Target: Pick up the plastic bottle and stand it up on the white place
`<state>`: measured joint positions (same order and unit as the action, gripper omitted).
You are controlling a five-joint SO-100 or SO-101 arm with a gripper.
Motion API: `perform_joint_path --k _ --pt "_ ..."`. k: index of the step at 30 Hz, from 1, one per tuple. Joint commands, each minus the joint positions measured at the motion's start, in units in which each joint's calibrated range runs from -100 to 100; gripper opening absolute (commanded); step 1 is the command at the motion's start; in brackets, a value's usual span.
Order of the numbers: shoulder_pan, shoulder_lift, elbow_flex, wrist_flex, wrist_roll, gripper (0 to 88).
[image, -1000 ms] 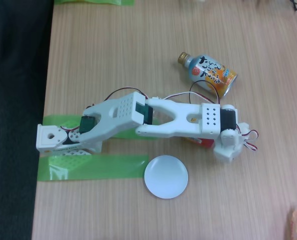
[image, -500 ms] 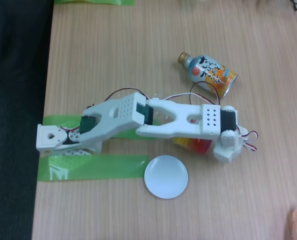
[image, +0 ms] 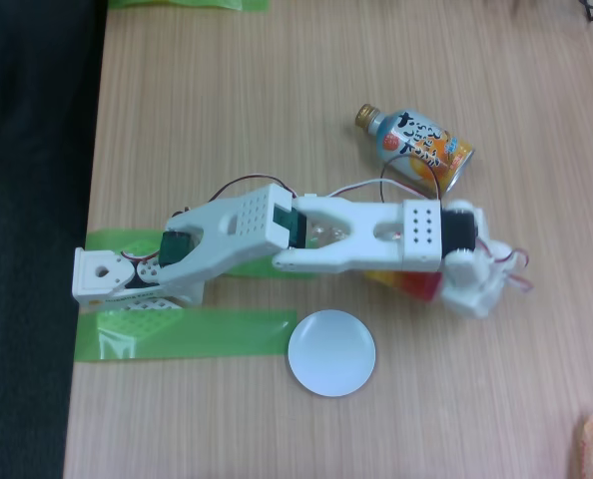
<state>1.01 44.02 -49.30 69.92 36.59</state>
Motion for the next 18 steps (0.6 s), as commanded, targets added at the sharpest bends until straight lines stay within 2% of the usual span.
perform_joint_path --k 1,15,18 --pt "-0.93 -1.48 -9.60 0.03 -0.36 7.4" --pt "-1.30 -1.48 -50.16 0.81 0.01 7.4" --pt "-0.86 -4.92 -50.43 4.33 -0.15 7.4"
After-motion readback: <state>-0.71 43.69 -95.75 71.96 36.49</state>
